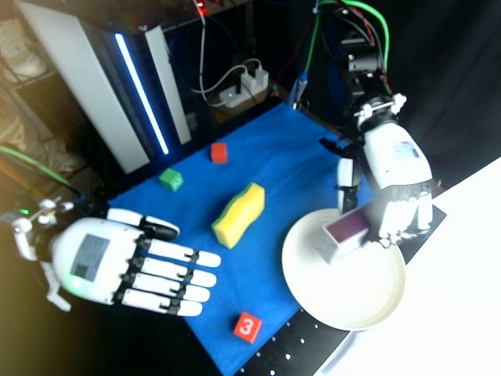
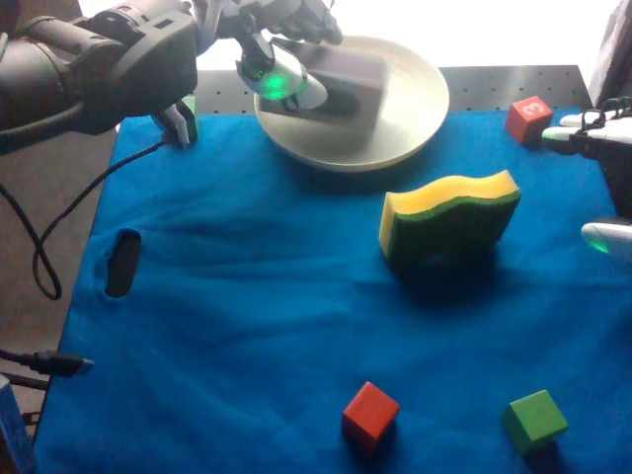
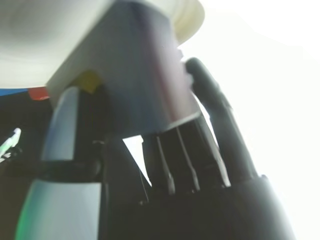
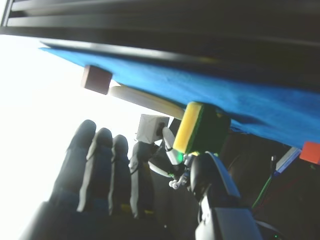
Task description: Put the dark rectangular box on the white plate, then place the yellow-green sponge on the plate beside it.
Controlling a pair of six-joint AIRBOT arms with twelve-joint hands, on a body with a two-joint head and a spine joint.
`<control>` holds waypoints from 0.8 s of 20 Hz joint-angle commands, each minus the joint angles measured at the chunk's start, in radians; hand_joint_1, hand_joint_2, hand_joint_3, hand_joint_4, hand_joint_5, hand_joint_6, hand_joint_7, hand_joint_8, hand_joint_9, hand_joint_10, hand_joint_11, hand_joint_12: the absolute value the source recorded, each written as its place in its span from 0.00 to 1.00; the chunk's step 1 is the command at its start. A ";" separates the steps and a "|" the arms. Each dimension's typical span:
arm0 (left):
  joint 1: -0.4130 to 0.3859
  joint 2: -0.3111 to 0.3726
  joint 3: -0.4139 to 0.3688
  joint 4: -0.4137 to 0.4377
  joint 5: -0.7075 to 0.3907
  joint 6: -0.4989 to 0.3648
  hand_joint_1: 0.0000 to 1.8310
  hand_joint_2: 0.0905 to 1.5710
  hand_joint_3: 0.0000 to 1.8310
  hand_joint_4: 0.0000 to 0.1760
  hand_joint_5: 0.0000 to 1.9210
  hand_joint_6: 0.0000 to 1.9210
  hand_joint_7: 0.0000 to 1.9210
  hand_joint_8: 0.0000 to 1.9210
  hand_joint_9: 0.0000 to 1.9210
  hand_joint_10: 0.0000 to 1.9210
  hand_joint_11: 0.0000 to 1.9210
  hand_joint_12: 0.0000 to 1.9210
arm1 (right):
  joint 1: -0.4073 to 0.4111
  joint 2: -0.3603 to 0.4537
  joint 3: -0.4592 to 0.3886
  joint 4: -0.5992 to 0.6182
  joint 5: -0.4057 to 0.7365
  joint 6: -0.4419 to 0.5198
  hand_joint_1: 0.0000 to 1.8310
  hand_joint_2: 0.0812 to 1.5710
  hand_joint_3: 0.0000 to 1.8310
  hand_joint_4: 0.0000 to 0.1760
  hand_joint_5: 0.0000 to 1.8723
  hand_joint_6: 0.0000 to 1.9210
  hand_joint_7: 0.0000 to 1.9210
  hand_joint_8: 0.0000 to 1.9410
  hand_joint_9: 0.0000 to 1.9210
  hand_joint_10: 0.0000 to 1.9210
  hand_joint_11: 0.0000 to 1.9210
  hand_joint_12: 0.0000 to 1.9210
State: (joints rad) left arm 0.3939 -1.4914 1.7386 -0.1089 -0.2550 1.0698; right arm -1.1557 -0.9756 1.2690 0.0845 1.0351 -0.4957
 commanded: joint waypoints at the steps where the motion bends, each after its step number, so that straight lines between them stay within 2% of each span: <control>1: -0.005 0.009 -0.009 -0.005 -0.135 -0.003 0.51 0.63 0.00 0.24 0.32 0.00 0.31 0.00 0.30 0.00 0.09 0.43 | 0.016 0.001 0.004 0.023 0.116 0.003 0.37 0.78 0.00 0.06 0.16 0.00 0.12 0.00 0.10 0.00 0.01 0.22; 2: -0.003 0.022 -0.028 -0.005 -0.153 -0.003 0.49 0.63 0.00 0.38 0.30 0.00 0.30 0.00 0.28 0.00 0.02 0.51 | 0.016 0.001 0.004 0.023 0.116 0.004 0.36 0.79 0.00 0.13 0.15 0.00 0.12 0.00 0.10 0.00 0.01 0.22; 3: -0.002 0.033 -0.044 -0.004 -0.169 -0.003 0.47 0.62 0.00 0.55 0.27 0.00 0.29 0.00 0.27 0.00 0.00 0.55 | 0.016 0.001 0.003 0.023 0.116 0.006 0.35 0.78 0.00 0.17 0.16 0.00 0.12 0.00 0.10 0.00 0.01 0.22; 4: 0.001 0.049 -0.066 -0.004 -0.192 -0.002 0.47 0.61 0.00 0.76 0.24 0.00 0.25 0.00 0.26 0.00 0.00 0.56 | 0.016 0.001 0.003 0.023 0.116 0.008 0.35 0.78 0.00 0.16 0.16 0.00 0.12 0.00 0.11 0.00 0.01 0.22; 5: 0.004 0.067 -0.089 -0.003 -0.215 -0.002 0.47 0.61 0.00 0.80 0.23 0.00 0.23 0.00 0.23 0.00 0.00 0.52 | 0.016 0.001 0.003 0.023 0.116 0.011 0.35 0.78 0.00 0.17 0.16 0.00 0.12 0.00 0.11 0.00 0.02 0.22; 7: 0.018 0.117 -0.156 0.005 -0.276 -0.002 0.45 0.61 0.00 0.87 0.19 0.00 0.21 0.00 0.20 0.00 0.00 0.38 | 0.020 0.001 0.004 0.021 0.116 0.017 0.36 0.77 0.00 0.26 0.15 0.00 0.12 0.00 0.11 0.00 0.02 0.22; 8: 0.031 0.149 -0.195 0.007 -0.312 -0.002 0.42 0.60 0.00 0.95 0.17 0.00 0.20 0.00 0.18 0.00 0.00 0.29 | 0.027 0.001 0.004 0.016 0.116 0.020 0.37 0.76 0.00 0.31 0.15 0.00 0.12 0.00 0.11 0.00 0.03 0.22; 9: 0.043 0.177 -0.229 0.009 -0.346 -0.002 0.41 0.60 0.00 0.94 0.15 0.00 0.20 0.00 0.19 0.00 0.00 0.42 | 0.038 0.001 0.004 0.004 0.116 0.022 0.39 0.76 0.00 0.31 0.15 0.00 0.12 0.00 0.10 0.00 0.02 0.21; 10: 0.062 0.217 -0.276 0.010 -0.386 -0.002 0.41 0.59 0.00 0.89 0.15 0.00 0.21 0.00 0.20 0.01 0.00 0.51 | 0.057 0.001 0.004 -0.015 0.116 0.023 0.42 0.75 0.00 0.31 0.16 0.00 0.12 0.00 0.10 0.00 0.00 0.23; 11: 0.079 0.247 -0.310 0.010 -0.418 -0.001 0.42 0.60 0.00 0.86 0.14 0.00 0.18 0.00 0.18 0.00 0.00 0.45 | 0.072 0.001 0.004 -0.031 0.116 0.024 0.44 0.72 0.00 0.43 0.15 0.00 0.12 0.00 0.09 0.00 0.00 0.22; 12: 0.091 0.267 -0.333 0.010 -0.445 -0.001 0.42 0.60 0.00 0.86 0.14 0.00 0.18 0.00 0.18 0.00 0.00 0.45 | 0.083 0.001 0.004 -0.039 0.116 0.024 0.44 0.72 0.00 0.43 0.15 0.00 0.12 0.00 0.09 0.00 0.00 0.22; 13: 0.111 0.292 -0.364 0.010 -0.477 -0.001 0.42 0.60 0.00 0.82 0.14 0.00 0.17 0.00 0.16 0.00 0.00 0.40 | 0.095 0.001 0.003 -0.048 0.116 0.024 0.43 0.70 0.00 0.56 0.14 0.00 0.11 0.00 0.07 0.00 0.00 0.18; 14: 0.129 0.312 -0.389 0.012 -0.501 -0.001 0.43 0.60 0.00 0.72 0.14 0.00 0.16 0.00 0.15 0.00 0.00 0.37 | 0.103 0.000 0.003 -0.052 0.116 0.024 0.41 0.67 0.00 0.66 0.14 0.00 0.11 0.00 0.09 0.00 0.00 0.24; 15: 0.146 0.334 -0.417 0.017 -0.527 -0.001 0.42 0.60 0.00 0.71 0.14 0.00 0.15 0.00 0.14 0.00 0.00 0.36 | 0.109 -0.001 0.004 -0.052 0.116 0.024 0.40 0.65 0.00 0.73 0.13 0.00 0.12 0.00 0.10 0.00 0.00 0.27; 16: 0.163 0.356 -0.444 0.023 -0.549 -0.001 0.42 0.59 0.00 0.74 0.14 0.00 0.13 0.00 0.11 0.00 0.00 0.29 | 0.113 -0.004 0.004 -0.052 0.116 0.024 0.42 0.63 0.00 0.73 0.13 0.00 0.12 0.00 0.12 0.00 0.00 0.29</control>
State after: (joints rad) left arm 0.5781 -1.1210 1.2770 -0.0937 -0.6666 1.0714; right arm -1.0554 -0.9768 1.2697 0.0048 1.0382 -0.4755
